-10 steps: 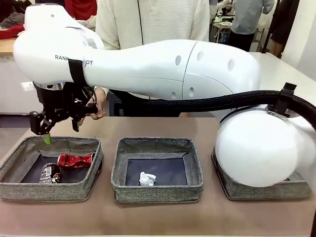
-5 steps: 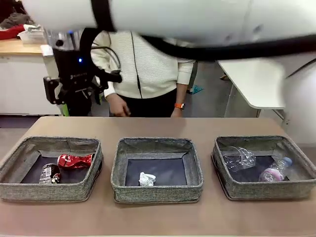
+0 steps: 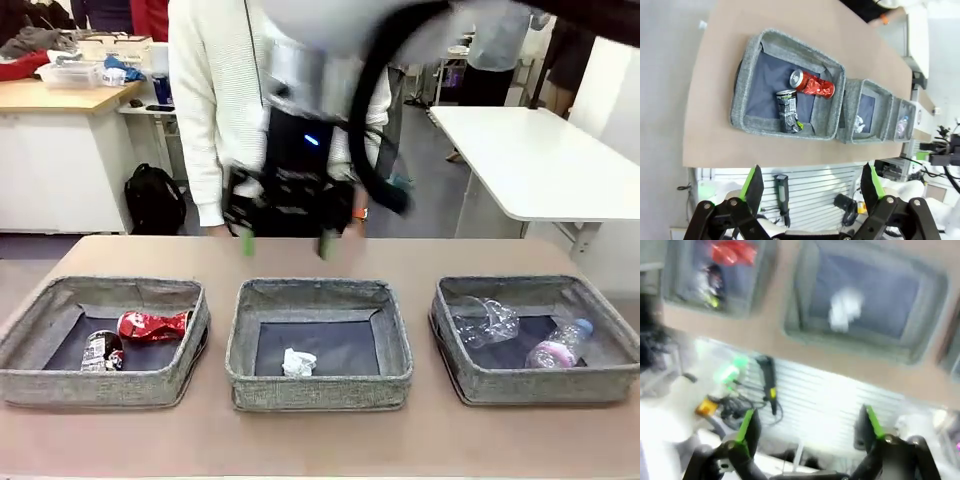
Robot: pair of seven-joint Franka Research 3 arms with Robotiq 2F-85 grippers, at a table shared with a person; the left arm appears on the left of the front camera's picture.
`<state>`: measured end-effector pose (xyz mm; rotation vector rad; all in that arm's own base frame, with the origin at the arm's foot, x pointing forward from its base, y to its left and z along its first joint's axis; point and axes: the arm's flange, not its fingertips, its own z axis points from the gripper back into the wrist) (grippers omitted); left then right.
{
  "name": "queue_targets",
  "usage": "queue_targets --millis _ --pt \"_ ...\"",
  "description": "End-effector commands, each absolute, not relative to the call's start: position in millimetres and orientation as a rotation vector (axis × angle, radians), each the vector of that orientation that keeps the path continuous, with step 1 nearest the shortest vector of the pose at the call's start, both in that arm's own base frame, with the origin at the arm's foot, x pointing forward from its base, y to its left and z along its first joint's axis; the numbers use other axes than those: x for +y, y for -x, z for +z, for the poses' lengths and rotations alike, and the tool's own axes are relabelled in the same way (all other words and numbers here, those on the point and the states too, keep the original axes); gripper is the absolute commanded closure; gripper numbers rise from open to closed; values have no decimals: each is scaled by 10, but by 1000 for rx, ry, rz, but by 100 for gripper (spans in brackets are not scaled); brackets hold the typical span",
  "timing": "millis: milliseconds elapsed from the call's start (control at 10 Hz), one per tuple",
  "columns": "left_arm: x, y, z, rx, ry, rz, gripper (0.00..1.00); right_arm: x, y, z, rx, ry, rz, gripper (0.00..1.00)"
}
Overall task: Sort the waste into the appropriate baskets.
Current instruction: Place the picked waste into the Fabric basket indicated by the person.
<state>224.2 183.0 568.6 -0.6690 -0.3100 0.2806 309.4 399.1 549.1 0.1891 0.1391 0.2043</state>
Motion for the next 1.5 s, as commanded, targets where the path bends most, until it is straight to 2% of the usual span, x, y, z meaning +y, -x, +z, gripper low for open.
queue_targets --millis 0,100,200,300,400,600,700,800,900,1100,1200,1300,1400 --pt "1844 -2215 5685 -300 664 281 0 4309 -3196 5782 70 -189 282 0" --pt "1844 -2215 5685 -300 664 281 0 4309 -3196 5782 70 -189 282 0" --pt "1830 -2242 5686 -310 669 280 0 3954 -3049 5407 142 -182 203 0" --pt "1505 -2367 5626 -248 765 133 0 3648 -3086 5387 151 -354 179 0" --pt "1215 -2555 5564 -178 870 32 0 3356 -3073 5354 139 -412 150 0" --pt "681 -2828 5500 -140 1035 -68 0 2594 -2978 5410 46 -663 74 0" --pt "465 -2922 5484 -111 1155 -82 0 2102 -2888 5416 -2 -847 36 0" --pt "307 -2996 5460 -107 1214 -47 0 1670 -2828 5365 -54 -1048 -5 0" --pt "108 -3153 5425 -57 1310 132 0 982 -2751 5104 -47 -1363 -111 0" --pt "143 -3160 5415 -11 1343 81 0 872 -2726 5050 -46 -1421 -78 0" --pt "151 -3200 5416 26 1416 67 0 665 -2689 4940 -60 -1524 -132 0" --pt "116 -3259 5419 15 1442 187 0 489 -2684 4836 -84 -1631 -230 0" --pt "75 -3276 5372 25 1436 193 0 428 -2665 4771 -142 -1656 -173 0"
